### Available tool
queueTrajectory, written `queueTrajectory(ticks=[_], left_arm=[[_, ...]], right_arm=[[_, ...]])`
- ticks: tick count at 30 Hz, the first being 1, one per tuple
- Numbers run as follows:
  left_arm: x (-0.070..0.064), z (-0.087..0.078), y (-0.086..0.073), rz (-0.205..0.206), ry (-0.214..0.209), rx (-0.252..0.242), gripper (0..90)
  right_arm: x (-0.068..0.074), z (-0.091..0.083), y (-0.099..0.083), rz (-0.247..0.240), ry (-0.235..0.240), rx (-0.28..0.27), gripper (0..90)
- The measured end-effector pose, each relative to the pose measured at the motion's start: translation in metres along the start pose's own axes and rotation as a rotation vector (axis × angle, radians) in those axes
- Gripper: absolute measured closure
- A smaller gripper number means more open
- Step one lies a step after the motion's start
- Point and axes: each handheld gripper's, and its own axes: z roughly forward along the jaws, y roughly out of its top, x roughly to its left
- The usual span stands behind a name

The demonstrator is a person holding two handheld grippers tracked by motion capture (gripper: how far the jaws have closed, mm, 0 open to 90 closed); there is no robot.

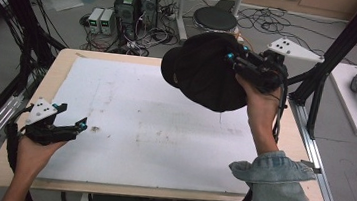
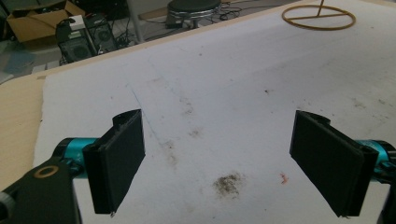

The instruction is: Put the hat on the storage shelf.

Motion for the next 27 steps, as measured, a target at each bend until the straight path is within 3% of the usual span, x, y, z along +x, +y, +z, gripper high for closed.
queueTrajectory(ticks=[14, 17, 27], left_arm=[[0.0, 0.001, -0.001, -0.002, -0.003, 0.004, 18.3], [0.0, 0.002, -0.002, 0.001, -0.005, 0.007, 18.3], [-0.002, 0.004, -0.003, 0.004, -0.01, 0.008, 18.3]], right_arm=[[-0.027, 0.008, 0.022, -0.006, -0.055, -0.055, 70.2], [-0.04, 0.011, 0.022, 0.007, -0.071, -0.069, 70.2], [-0.071, 0.029, 0.014, 0.022, -0.107, -0.032, 70.0]])
